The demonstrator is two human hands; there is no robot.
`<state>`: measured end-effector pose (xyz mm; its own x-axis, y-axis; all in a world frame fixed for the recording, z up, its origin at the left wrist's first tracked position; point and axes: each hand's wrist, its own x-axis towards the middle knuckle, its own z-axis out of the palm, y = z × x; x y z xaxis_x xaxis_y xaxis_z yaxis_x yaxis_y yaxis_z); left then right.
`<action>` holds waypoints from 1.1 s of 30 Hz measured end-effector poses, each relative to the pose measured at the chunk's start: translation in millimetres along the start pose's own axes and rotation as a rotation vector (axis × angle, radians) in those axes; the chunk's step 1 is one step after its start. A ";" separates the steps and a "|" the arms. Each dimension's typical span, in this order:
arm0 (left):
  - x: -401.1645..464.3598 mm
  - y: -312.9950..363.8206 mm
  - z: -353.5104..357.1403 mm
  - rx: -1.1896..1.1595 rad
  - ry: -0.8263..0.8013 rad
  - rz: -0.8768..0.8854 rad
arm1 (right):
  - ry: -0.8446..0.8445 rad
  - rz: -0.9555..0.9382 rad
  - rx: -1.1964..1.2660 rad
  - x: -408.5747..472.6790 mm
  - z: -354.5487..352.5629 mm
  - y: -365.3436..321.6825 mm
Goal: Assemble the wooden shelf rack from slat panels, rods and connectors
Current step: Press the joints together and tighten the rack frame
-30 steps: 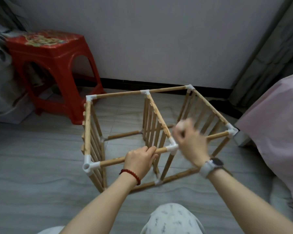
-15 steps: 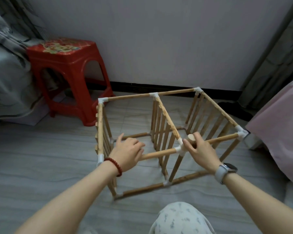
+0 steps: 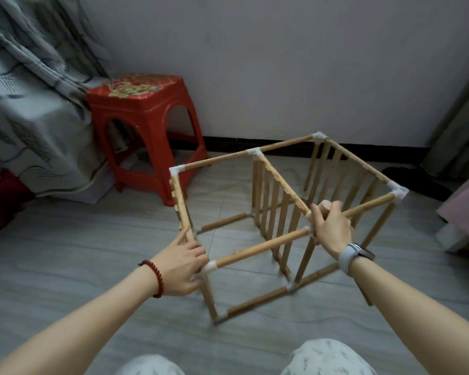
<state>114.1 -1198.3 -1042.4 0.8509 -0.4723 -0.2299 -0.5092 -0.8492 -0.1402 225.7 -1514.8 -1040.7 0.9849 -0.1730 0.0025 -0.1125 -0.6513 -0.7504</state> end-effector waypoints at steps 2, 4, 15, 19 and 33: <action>9.1 10.9 -7.8 0.017 -0.032 0.071 | 0.026 -0.022 -0.017 12.1 3.0 -5.2; 24.0 29.3 -16.1 -0.017 -0.063 0.133 | -0.006 -0.021 0.044 25.1 3.2 -12.4; 159.9 173.5 -58.4 -0.545 0.209 -0.049 | -0.247 -0.311 -0.280 21.6 -76.5 9.5; 172.1 166.1 -49.7 -0.402 0.326 -0.112 | 0.055 -0.518 -0.271 17.8 -116.3 -2.9; 145.1 153.3 -17.1 -0.192 0.309 -0.231 | 0.448 -0.383 0.017 2.7 -110.8 19.6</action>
<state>161.7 -1401.0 -1080.8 0.9533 -0.2883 0.0899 -0.2922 -0.9557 0.0341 211.6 -1609.9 -982.2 0.8032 -0.2252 0.5514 0.2458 -0.7179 -0.6513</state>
